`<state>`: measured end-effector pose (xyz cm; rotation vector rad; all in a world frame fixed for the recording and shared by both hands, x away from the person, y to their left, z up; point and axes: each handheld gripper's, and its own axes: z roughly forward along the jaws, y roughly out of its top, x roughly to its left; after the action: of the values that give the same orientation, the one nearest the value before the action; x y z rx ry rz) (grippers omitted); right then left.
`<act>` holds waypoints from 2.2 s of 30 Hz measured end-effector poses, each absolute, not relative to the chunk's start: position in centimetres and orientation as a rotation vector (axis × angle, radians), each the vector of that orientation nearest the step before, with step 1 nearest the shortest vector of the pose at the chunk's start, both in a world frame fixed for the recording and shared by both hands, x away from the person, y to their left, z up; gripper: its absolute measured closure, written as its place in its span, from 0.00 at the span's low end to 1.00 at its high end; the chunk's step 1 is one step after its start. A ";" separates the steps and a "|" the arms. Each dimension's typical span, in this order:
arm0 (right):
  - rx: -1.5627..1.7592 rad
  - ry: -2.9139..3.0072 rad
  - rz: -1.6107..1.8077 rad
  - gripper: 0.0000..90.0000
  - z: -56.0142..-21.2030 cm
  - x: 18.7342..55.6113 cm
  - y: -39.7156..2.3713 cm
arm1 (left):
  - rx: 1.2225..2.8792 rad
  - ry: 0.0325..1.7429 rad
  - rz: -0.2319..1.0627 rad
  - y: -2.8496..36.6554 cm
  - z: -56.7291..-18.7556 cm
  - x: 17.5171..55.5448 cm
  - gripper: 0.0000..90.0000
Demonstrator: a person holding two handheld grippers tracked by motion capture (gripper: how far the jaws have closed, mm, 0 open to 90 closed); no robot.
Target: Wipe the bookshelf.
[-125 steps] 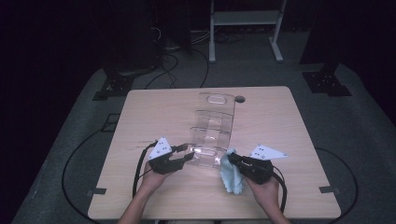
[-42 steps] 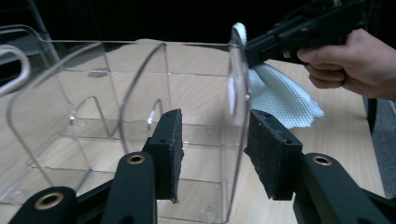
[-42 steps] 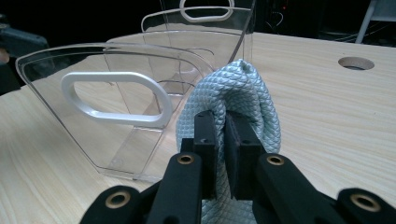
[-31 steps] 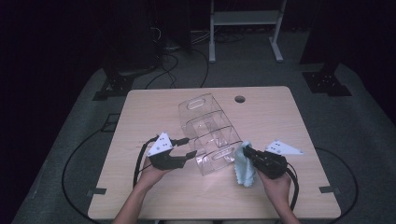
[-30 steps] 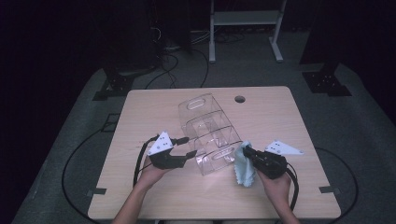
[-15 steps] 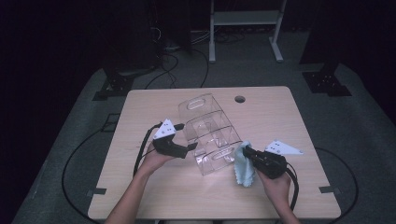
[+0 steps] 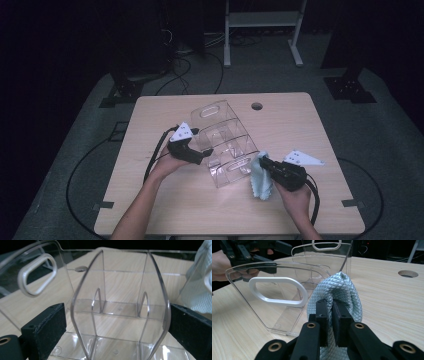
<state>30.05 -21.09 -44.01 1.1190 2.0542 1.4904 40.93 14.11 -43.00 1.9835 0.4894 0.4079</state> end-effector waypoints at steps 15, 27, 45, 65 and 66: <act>1.104 2.062 1.509 0.92 -44.1 30.4 -21.2 | 1.992 0.496 0.379 13.2 -43.3 41.1 0.08; 1.064 2.086 1.526 0.92 -43.9 29.8 -20.5 | 1.969 0.580 0.422 14.1 -43.3 37.4 0.11; 0.911 2.185 1.541 0.92 -42.7 29.3 -19.2 | 1.923 0.621 0.443 15.7 -43.8 34.5 0.12; 0.891 2.177 1.555 0.93 -41.7 30.3 -19.8 | 1.911 0.658 0.458 15.7 -43.7 33.9 0.12; 0.877 2.182 1.551 0.93 -41.6 30.1 -19.5 | 1.911 0.658 0.458 15.7 -43.7 33.9 0.12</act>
<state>30.11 -19.50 -41.61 0.8773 2.1820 1.5515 33.89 15.69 -43.69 1.9110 0.6578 0.4582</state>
